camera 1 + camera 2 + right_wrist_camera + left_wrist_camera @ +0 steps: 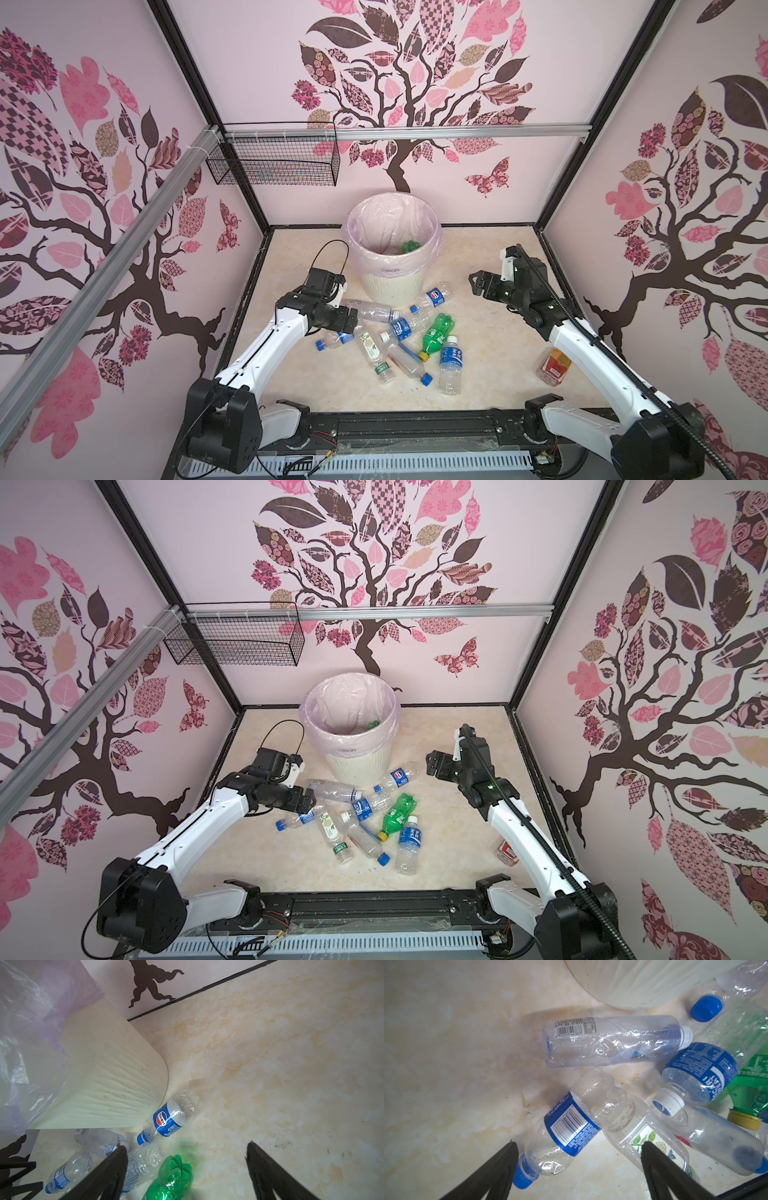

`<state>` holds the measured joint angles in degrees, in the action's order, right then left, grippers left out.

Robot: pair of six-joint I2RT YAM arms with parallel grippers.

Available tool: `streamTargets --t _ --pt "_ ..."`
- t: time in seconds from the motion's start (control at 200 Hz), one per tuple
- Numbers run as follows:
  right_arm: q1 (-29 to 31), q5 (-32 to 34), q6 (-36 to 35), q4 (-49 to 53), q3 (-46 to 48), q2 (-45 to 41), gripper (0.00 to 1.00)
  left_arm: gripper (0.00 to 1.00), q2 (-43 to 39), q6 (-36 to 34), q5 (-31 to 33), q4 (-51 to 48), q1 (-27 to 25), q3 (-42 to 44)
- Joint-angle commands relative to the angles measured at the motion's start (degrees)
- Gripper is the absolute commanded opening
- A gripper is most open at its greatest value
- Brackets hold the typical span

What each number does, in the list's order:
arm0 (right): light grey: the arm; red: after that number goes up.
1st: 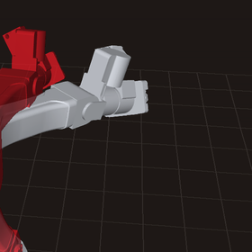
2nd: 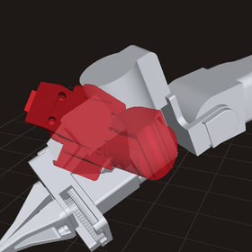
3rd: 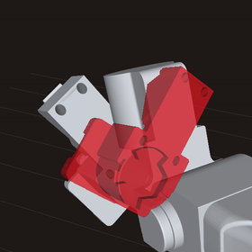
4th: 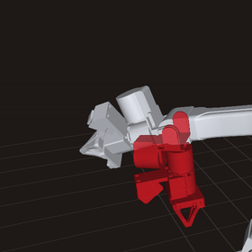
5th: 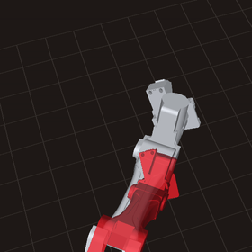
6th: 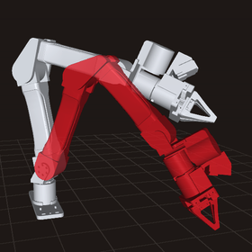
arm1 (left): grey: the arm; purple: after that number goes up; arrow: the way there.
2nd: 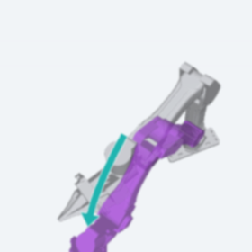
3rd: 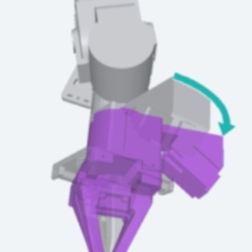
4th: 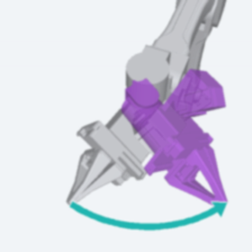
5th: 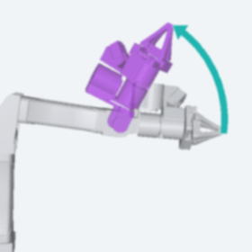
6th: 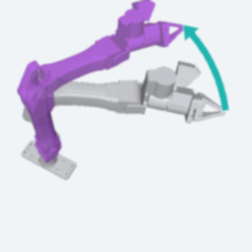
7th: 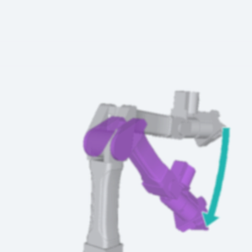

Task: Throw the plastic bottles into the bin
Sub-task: 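Move the right gripper back while the left gripper reaches to a blue-labelled bottle, then close the left gripper on the blue-labelled bottle and lift it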

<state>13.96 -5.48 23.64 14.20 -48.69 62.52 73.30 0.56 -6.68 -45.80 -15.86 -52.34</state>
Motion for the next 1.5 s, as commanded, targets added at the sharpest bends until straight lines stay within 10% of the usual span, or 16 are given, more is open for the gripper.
streamTargets --t 0.0,1.496 --pt "0.11 0.90 0.62 -1.86 -0.86 -1.14 0.92 0.93 2.41 -2.05 0.55 -0.59 -0.28 -2.29" --pt "0.02 3.12 -0.38 -3.04 0.35 -3.11 0.92 0.69 19.27 6.98 6.22 -0.62 -0.65 -5.62"
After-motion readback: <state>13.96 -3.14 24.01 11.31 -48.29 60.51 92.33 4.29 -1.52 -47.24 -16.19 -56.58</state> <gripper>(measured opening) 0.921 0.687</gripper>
